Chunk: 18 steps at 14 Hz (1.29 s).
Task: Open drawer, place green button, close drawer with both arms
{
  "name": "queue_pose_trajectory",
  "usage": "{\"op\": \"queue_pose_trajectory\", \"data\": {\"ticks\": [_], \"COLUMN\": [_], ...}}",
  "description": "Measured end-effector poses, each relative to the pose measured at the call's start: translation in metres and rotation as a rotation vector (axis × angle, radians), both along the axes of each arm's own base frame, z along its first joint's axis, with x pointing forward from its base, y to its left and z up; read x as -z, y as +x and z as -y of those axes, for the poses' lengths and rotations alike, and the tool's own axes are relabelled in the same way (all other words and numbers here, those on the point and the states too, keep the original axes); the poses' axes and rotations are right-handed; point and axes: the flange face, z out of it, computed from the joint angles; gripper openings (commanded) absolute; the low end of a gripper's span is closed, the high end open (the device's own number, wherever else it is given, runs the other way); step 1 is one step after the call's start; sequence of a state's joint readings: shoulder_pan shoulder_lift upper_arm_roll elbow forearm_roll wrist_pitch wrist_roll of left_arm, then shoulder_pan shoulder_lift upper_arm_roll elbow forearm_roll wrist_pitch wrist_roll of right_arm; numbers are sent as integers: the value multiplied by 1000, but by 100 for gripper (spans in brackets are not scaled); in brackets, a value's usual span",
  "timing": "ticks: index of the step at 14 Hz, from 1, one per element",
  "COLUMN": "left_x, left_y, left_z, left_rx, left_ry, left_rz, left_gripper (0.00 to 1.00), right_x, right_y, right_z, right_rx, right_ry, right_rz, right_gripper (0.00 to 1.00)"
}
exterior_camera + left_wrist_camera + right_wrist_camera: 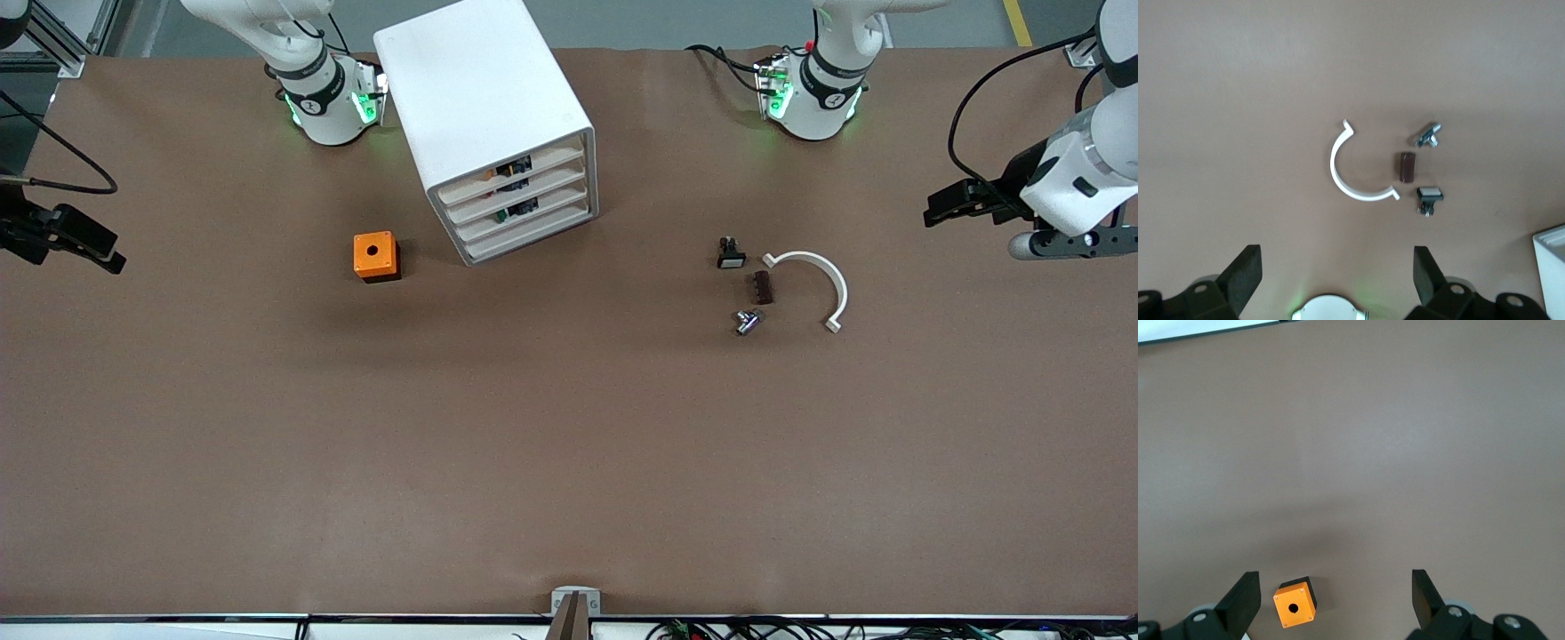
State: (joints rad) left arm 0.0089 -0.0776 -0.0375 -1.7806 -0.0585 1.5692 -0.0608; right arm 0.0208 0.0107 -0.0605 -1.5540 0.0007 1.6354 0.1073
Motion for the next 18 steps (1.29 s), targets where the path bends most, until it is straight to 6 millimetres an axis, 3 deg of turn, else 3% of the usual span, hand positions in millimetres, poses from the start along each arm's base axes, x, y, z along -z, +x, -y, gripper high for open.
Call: {"op": "queue_pose_trajectory", "data": {"ticks": [3,7,11,18], "left_x": [-25,-31,-44,-46], "left_y": [16,35,38,39], "left_z": [0,1,1,1], "left_rx": [0,3,14,14], "left_ry": [-2,0,37,37], "left_rz": [61,82,113,116], "left_gripper": [100,100,100,100], "right_x": [3,1,1,2], "right_y": [0,-3,-4,-4], "right_z": [1,2,2,2], "right_rx": [2,3,3,3], "right_ry": [1,2,3,3], "right_rz": [-5,-4,-5,-6], "right_gripper": [100,100,100,100]}}
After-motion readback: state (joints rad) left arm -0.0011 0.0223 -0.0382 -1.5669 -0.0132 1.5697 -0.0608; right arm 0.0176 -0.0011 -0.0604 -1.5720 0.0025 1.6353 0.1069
